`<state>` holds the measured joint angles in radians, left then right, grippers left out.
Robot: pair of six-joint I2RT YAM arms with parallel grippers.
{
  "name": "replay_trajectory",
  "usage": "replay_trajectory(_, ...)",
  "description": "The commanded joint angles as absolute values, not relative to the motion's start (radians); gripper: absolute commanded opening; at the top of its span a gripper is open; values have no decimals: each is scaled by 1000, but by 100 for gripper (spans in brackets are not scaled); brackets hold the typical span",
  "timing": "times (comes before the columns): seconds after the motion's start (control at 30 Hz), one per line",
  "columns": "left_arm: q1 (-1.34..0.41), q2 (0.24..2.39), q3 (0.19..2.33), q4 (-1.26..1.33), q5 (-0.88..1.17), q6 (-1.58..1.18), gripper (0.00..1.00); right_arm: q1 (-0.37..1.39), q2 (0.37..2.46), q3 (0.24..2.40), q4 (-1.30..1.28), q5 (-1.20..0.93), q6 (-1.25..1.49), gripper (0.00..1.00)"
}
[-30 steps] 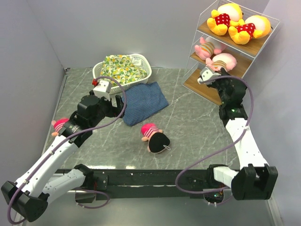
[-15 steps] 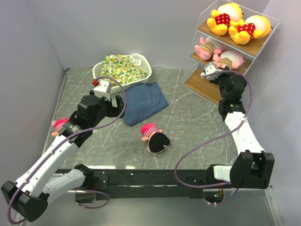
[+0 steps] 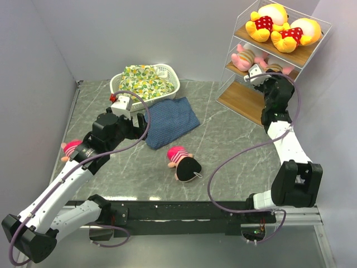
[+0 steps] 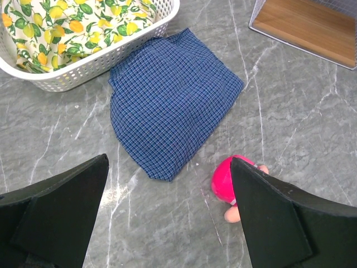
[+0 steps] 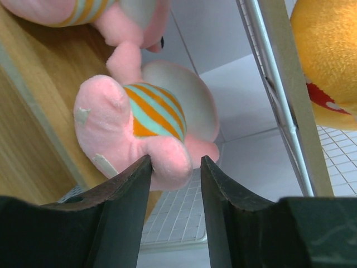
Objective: Place and organize the stuffed toys onto the shelf
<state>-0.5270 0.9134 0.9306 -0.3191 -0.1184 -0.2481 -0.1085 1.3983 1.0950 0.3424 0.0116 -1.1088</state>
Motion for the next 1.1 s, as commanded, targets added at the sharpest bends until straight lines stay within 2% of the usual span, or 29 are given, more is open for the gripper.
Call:
replay_trajectory(0.0, -529, 917, 930, -288, -127, -233, 96, -120, 1425, 1163, 405, 37, -1111, 49)
replay_trajectory(0.27, -531, 922, 931, -291, -144, -230, 96, -118, 1440, 1187, 394, 26, -1109, 52)
replay_trajectory(0.43, -531, 916, 927, -290, -161, -230, 96, -118, 1407, 1183, 356, 25, -1092, 65)
replay_trajectory(0.63, -529, 914, 925, -288, -182, -232, 96, -83, 1329, 1164, 301, 55, -1025, 70)
replay_trajectory(0.9, -531, 910, 913, -282, -256, -236, 96, 119, 1155, 1099, 100, 26, -792, 79)
replay_trajectory(1.07, -529, 891, 910, -279, -333, -244, 96, 254, 1030, 1036, 8, 28, -493, 77)
